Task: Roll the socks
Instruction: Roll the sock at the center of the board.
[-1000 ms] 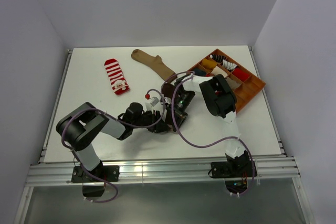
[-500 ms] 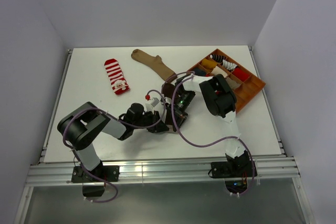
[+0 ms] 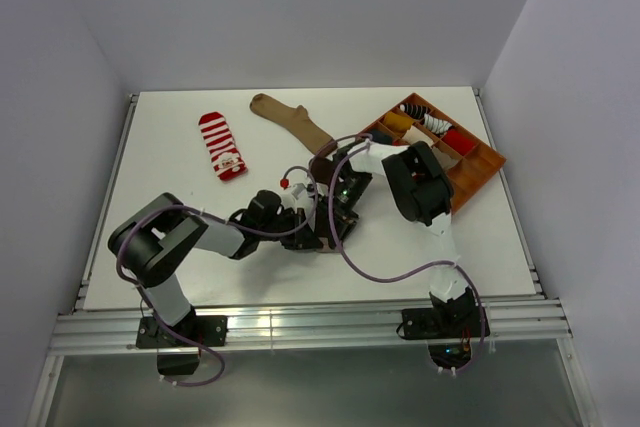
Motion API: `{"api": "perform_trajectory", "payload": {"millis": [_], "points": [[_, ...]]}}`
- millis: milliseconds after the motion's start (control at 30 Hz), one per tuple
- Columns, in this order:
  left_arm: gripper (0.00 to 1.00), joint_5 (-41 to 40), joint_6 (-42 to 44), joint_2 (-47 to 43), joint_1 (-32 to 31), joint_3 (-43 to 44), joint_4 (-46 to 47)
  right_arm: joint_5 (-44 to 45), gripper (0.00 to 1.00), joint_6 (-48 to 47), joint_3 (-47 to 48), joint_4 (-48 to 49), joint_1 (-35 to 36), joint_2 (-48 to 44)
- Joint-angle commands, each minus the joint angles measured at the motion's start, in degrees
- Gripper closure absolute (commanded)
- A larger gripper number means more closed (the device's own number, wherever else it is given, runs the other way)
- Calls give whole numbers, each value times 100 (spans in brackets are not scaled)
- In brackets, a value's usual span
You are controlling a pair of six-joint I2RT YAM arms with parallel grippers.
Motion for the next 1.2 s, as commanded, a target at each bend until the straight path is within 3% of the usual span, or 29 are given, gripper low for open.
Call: {"api": "perform_trajectory", "payload": {"millis": [0,333,533,667,767,900,1167], "points": [[100,-210,-91,-98,-49,131,-904,419,63,161,-117,625,-47,-388],[100,97,-636,-212,222,466,-2118,1711,51,786,-697,1803,-223,-1740],[100,694,-1216,-274,539,544,-2469,2484,49,522,-943,2295,-364,-2611],[100,1072,-1795,-177,548,562,-2382,2678,49,163,-1540,3171,-338,-3646],[100,1248,-2331,-63,592,396,-2111,2915,47,-127,-2146,3682,-110,-4184],[100,1442,-3157,69,671,158,-1565,3863,45,-707,-3356,4588,968,-5176],[100,1433,-3475,218,768,132,-1592,4093,43,-1367,-4492,5318,2253,-6038]]}}
